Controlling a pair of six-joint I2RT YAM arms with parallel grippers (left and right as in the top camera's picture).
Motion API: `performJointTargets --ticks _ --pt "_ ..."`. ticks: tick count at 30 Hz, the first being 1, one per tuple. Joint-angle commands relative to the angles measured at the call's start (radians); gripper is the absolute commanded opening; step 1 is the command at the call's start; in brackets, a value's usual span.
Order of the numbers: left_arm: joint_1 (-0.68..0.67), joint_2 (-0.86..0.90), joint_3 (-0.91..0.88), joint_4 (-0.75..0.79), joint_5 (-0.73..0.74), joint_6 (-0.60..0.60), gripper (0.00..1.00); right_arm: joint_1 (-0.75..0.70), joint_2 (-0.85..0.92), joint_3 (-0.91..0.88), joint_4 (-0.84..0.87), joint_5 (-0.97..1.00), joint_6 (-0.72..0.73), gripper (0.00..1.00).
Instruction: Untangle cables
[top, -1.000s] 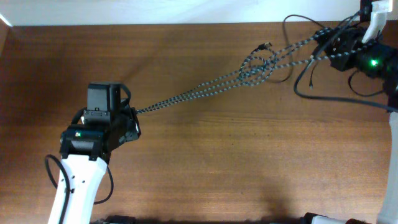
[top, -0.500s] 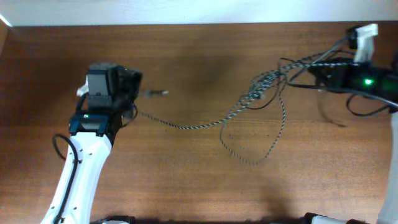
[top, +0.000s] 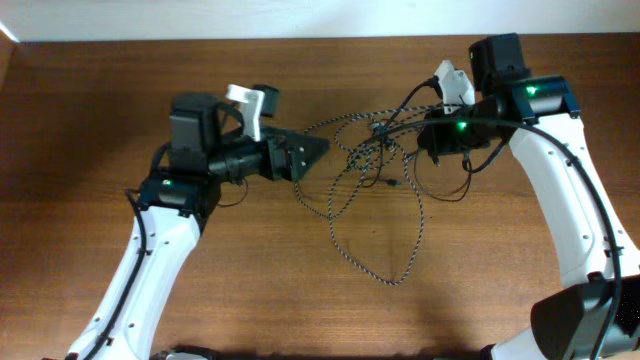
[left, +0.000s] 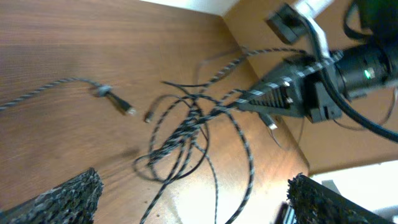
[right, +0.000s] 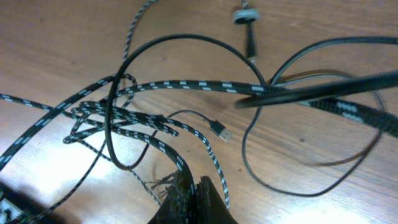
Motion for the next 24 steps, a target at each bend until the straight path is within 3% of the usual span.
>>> performJointTargets --ticks 1,2,6,7,10,11,14,17,18,20,22,23,24 --pt "-0.129 0.014 0.008 -0.002 -0.052 0.057 0.99 0.008 -0.018 0.008 -0.014 -0.082 -0.024 0.04" --pt "-0.220 0.032 0.008 -0.002 -0.232 0.056 0.99 0.007 -0.018 0.008 -0.048 -0.122 -0.024 0.04" --pt "-0.354 0.124 0.008 -0.037 -0.555 0.056 1.00 0.006 -0.018 0.008 -0.072 -0.188 -0.024 0.04" --pt "-0.364 0.162 0.008 -0.055 -0.632 0.056 0.84 0.006 -0.018 0.008 -0.071 -0.273 -0.024 0.04" --pt "-0.363 0.283 0.008 -0.070 -0.827 0.056 0.15 0.003 -0.018 0.008 -0.071 -0.313 -0.025 0.04" --pt "-0.360 0.298 0.008 -0.070 -0.879 0.055 0.00 -0.009 -0.018 0.009 -0.071 -0.314 -0.025 0.04" --pt "-0.300 0.270 0.023 -0.061 -0.915 -0.045 0.00 -0.029 -0.018 0.008 -0.072 -0.317 -0.024 0.05" --pt "-0.191 0.209 0.095 -0.036 -0.914 -0.087 0.00 0.014 -0.016 0.008 -0.072 -0.204 -0.024 0.15" --pt "-0.144 0.185 0.119 -0.003 -0.848 -0.110 0.00 0.036 -0.013 0.008 -0.085 -0.117 -0.024 0.15" --pt "-0.093 0.171 0.125 0.157 -0.479 -0.109 0.00 0.091 -0.012 0.008 -0.090 -0.105 -0.024 0.15" --pt "-0.101 0.171 0.125 0.201 -0.375 -0.110 0.00 0.134 -0.012 0.008 -0.100 -0.094 -0.045 0.18" --pt "-0.113 0.171 0.125 0.201 -0.336 -0.110 0.00 0.177 -0.012 0.008 -0.127 -0.094 -0.113 0.28" --pt "-0.122 0.171 0.125 0.202 -0.294 -0.109 0.00 0.199 -0.012 0.008 -0.137 -0.094 -0.143 0.29"
